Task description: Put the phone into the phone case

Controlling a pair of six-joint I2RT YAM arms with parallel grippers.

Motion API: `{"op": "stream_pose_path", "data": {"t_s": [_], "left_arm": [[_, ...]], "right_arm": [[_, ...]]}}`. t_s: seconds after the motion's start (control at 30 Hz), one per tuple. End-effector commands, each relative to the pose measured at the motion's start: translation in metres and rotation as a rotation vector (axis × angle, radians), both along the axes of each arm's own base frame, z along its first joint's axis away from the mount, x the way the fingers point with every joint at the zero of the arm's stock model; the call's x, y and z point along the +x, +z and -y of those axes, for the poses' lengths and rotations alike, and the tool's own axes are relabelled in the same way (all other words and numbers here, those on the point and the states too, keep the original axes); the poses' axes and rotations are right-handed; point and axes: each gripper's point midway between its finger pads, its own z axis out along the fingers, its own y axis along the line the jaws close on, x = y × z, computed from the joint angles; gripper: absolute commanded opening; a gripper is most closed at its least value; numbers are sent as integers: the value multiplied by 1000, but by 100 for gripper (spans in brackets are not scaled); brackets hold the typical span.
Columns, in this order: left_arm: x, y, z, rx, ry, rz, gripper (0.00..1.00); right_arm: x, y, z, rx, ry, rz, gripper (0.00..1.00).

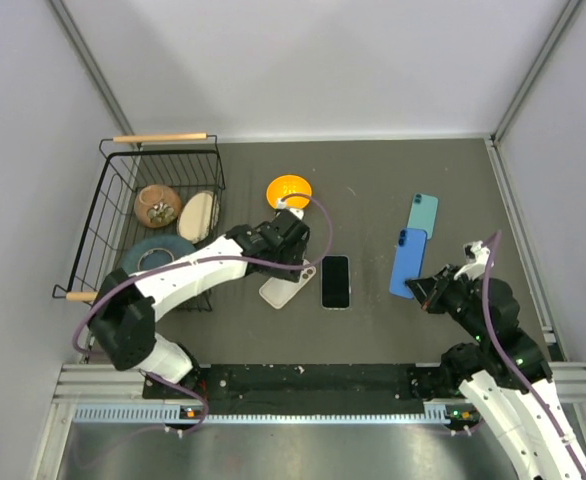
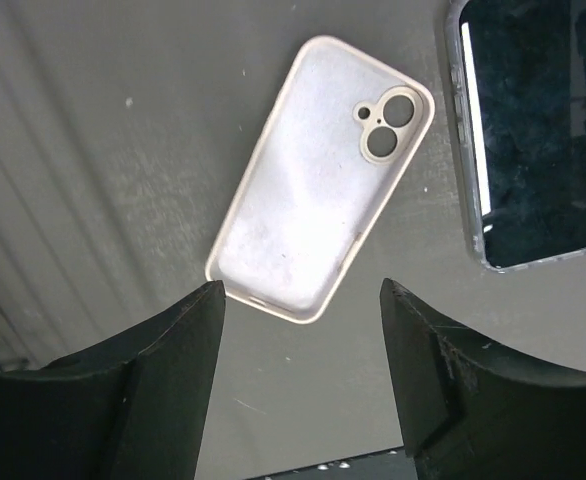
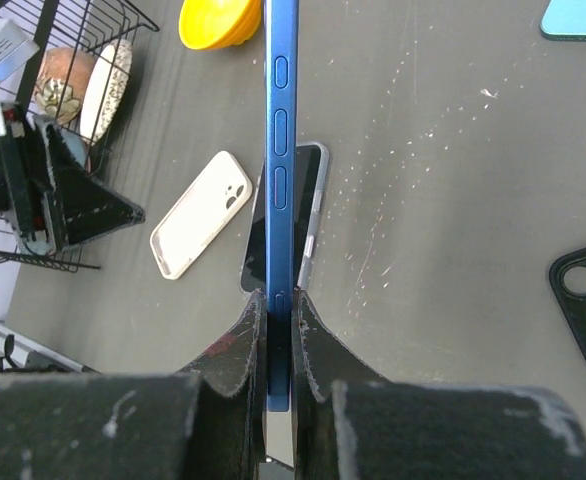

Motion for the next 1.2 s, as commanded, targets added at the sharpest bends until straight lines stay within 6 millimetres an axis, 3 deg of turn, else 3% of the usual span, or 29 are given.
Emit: {"op": "stream_pose_path", "data": {"t_s": [0.0,0.1,0.47,0.8,0.9,0.93,1.07,1.13,1.17], "left_arm": [[20,2,-3,53,-210,-40,68],[33,-11,-13,89,-209,-70,68],[52,-53,-15,166,-273,-179,61],[48,-85,-30,193,-242,-265,55],[37,-92,-29,169,-247,-302,43],[34,-92,-28,158,-245,-313,28],[21,-92,-30,116,-156,-334,1],[11,-97,-35,102,-97,-349,0],[-1,-98,-29,35,-73,-381,0]], "right_arm": [[2,30,-8,68,27,100,0],[1,31,-8,72,30,110,0],[-1,31,-8,74,33,113,0],[2,33,-8,63,31,112,0],[3,34,-9,64,34,111,0],[3,34,-9,65,33,110,0],[4,36,-13,73,48,107,0],[5,36,-14,77,50,106,0],[5,36,-14,81,51,106,0]]}}
